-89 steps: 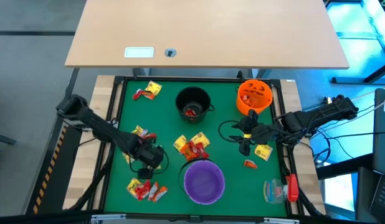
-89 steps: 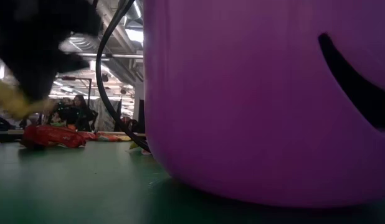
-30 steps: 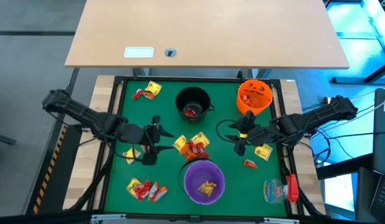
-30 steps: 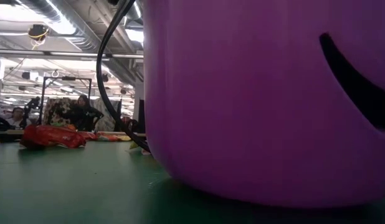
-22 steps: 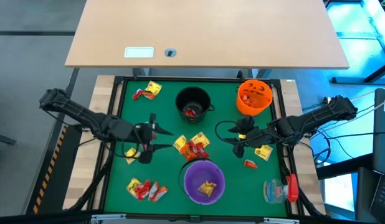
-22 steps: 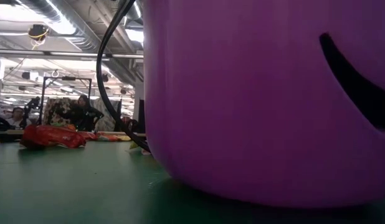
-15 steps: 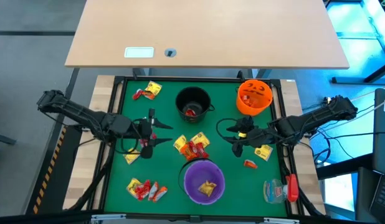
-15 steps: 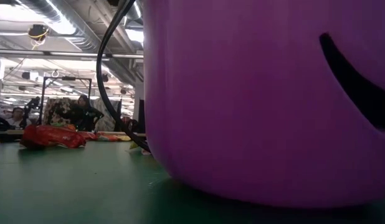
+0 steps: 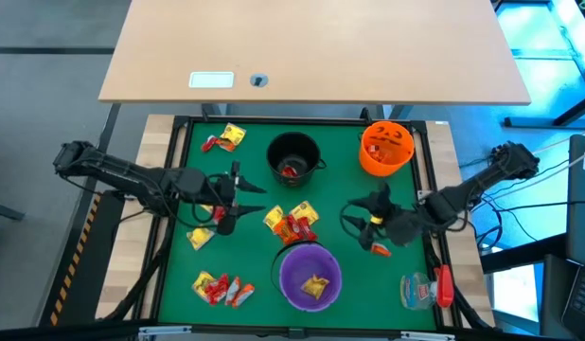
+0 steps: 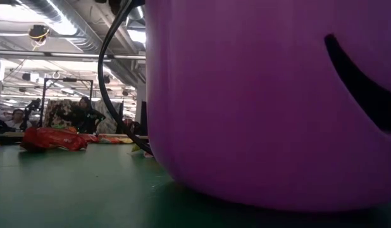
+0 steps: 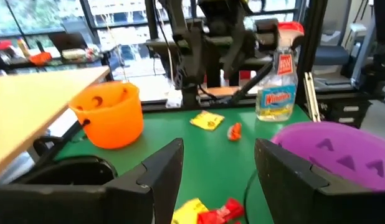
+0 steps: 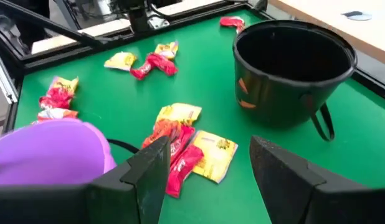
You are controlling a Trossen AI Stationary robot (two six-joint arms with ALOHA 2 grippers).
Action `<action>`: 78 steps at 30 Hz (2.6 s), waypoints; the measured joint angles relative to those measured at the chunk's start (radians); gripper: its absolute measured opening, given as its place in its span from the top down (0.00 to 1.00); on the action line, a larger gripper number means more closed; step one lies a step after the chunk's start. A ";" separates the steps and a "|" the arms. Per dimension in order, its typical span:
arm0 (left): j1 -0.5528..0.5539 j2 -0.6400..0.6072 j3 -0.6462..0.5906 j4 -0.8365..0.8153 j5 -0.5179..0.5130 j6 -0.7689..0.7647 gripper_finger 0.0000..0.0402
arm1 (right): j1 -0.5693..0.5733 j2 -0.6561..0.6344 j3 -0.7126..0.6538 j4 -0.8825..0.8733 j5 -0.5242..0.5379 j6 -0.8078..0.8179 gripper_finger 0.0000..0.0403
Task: Sort candy
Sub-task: Put the yellow candy into the purple bucket
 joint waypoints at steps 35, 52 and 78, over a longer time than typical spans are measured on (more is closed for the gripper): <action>0.096 -0.029 0.000 -0.167 0.024 -0.076 0.53 | 0.033 -0.371 -0.348 -0.034 -0.109 0.298 0.46; 0.095 -0.076 0.001 -0.809 0.047 -0.463 0.53 | 0.033 -0.362 -0.348 -0.109 -0.099 0.336 0.46; -0.202 0.186 0.002 -1.236 0.235 -1.013 0.53 | 0.034 -0.361 -0.347 -0.154 -0.070 0.283 0.46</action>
